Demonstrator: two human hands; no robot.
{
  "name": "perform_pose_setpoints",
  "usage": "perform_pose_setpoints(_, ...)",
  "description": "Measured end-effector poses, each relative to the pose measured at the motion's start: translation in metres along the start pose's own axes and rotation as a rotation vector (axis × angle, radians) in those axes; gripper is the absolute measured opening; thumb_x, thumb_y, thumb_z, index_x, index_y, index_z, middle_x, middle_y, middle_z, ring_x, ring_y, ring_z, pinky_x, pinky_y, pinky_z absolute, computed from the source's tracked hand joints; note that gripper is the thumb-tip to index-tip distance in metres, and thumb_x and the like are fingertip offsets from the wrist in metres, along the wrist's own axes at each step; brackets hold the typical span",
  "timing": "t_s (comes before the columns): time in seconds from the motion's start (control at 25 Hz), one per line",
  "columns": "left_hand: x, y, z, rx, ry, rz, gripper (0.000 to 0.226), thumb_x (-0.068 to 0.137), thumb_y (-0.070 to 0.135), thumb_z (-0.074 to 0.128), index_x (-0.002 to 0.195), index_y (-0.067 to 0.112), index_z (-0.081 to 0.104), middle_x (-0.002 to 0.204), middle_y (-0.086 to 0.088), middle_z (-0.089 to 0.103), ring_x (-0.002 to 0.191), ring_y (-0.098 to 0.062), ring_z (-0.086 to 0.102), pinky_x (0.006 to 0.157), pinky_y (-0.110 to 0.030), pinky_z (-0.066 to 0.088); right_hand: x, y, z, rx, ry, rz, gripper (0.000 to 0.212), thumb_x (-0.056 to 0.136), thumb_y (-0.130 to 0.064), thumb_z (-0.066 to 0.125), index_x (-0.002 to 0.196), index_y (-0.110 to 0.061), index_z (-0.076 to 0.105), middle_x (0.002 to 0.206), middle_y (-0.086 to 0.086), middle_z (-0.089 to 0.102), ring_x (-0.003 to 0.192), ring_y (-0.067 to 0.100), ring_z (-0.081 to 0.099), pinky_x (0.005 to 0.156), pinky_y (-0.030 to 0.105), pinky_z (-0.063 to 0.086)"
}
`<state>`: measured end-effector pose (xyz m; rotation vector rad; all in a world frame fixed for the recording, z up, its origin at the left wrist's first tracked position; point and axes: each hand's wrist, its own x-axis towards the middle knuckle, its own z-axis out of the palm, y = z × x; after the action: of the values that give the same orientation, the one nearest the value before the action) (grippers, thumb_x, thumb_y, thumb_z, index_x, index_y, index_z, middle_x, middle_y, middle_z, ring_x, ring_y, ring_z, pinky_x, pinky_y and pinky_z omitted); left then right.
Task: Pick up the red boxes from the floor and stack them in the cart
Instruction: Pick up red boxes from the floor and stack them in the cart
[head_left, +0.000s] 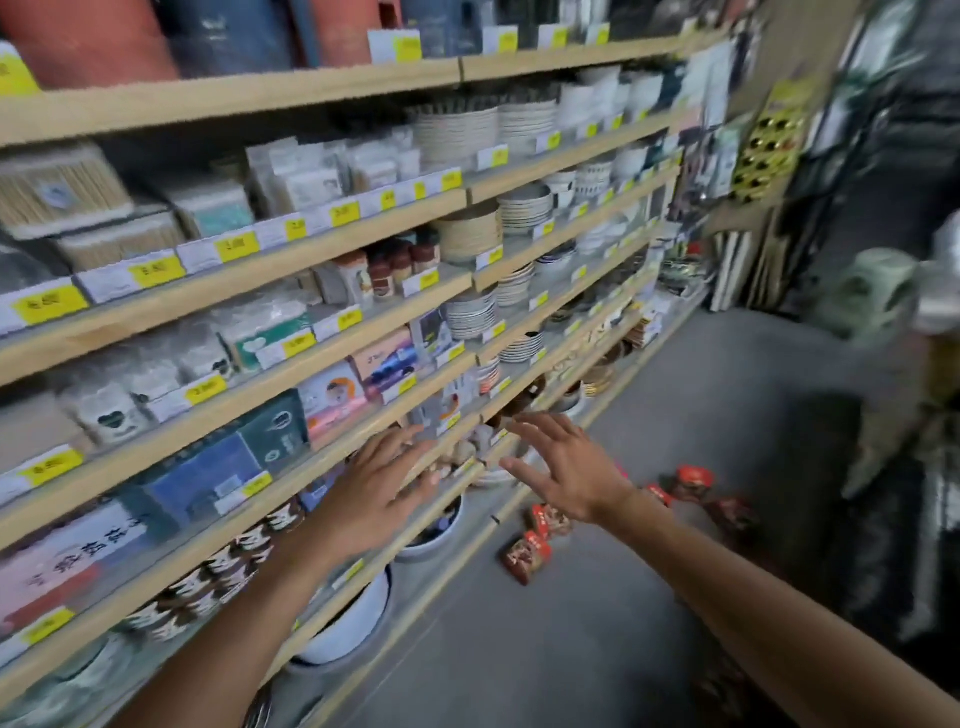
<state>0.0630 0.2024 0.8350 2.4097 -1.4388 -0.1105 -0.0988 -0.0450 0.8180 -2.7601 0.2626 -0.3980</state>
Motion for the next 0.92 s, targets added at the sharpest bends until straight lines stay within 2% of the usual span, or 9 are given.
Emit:
perform_pose_setpoints(0.08,0.026,0.015,0.013,-0.004,-0.014,0.057,0.083,0.088,0.080,0.007,0.149,0.034,0.039,0.156,0.012,0.028,0.147,-0.011,0.018,0.120,-0.041,0.022,-0.012,0.023,-0.009,-0.020,0.006,0.061,0.070,0.097,-0.075,0.030,0.149,-0.031,0.046,0.154,-0.005,0.045,0.144,0.017,0.035,0.119,0.041,0.032)
perform_pose_setpoints(0.2,0.066,0.036,0.029,0.032,-0.034,0.166,0.090,0.086,0.081,0.002,0.149,0.029,0.041,0.157,0.011,0.027,0.148,-0.010,0.014,0.120,-0.028,0.009,-0.025,0.059,-0.016,-0.055,0.025,0.147,0.070,0.097,-0.075,0.030,0.150,-0.031,0.044,0.154,-0.004,0.045,0.145,0.016,0.034,0.119,0.042,0.032)
perform_pose_setpoints(0.24,0.079,0.041,0.034,0.031,-0.043,0.192,0.092,0.086,0.081,0.001,0.149,0.028,0.041,0.157,0.011,0.027,0.147,-0.010,0.013,0.120,-0.028,0.009,-0.027,0.070,-0.019,-0.066,0.028,0.173,0.070,0.097,-0.075,0.030,0.150,-0.031,0.045,0.154,-0.004,0.045,0.145,0.016,0.034,0.120,0.042,0.031)
perform_pose_setpoints(0.36,0.118,0.051,0.051,0.035,-0.080,0.236,0.085,0.087,0.078,0.007,0.151,0.030,0.036,0.158,0.012,0.024,0.148,-0.009,0.009,0.122,-0.035,0.012,-0.024,0.103,-0.024,-0.086,0.019,0.233,0.069,0.097,-0.075,0.031,0.151,-0.033,0.042,0.156,-0.005,0.043,0.145,0.015,0.032,0.121,0.039,0.027)
perform_pose_setpoints(0.52,0.193,0.050,0.076,0.037,-0.138,0.278,0.079,0.088,0.072,0.015,0.153,0.030,0.033,0.160,0.011,0.021,0.149,-0.011,0.008,0.120,-0.033,0.011,0.002,0.151,-0.030,-0.117,0.000,0.292,0.074,0.096,-0.078,0.026,0.152,-0.032,0.041,0.157,-0.005,0.042,0.145,0.016,0.031,0.122,0.039,0.026)
perform_pose_setpoints(0.72,0.295,0.040,0.109,0.085,-0.177,0.336,0.100,0.081,0.084,-0.005,0.154,0.027,0.032,0.161,0.008,0.020,0.150,-0.016,0.008,0.121,-0.044,0.018,0.043,0.210,-0.037,-0.146,-0.052,0.357,0.075,0.095,-0.079,0.025,0.152,-0.033,0.039,0.158,-0.005,0.040,0.147,0.017,0.030,0.123,0.042,0.025)
perform_pose_setpoints(0.92,0.368,0.040,0.139,0.040,-0.210,0.339,0.103,0.079,0.084,-0.005,0.153,0.024,0.033,0.160,0.003,0.024,0.149,-0.020,0.011,0.120,-0.048,0.020,0.084,0.263,-0.032,-0.129,-0.092,0.398,0.078,0.093,-0.081,0.021,0.154,-0.035,0.035,0.160,-0.006,0.037,0.149,0.018,0.027,0.124,0.044,0.023)
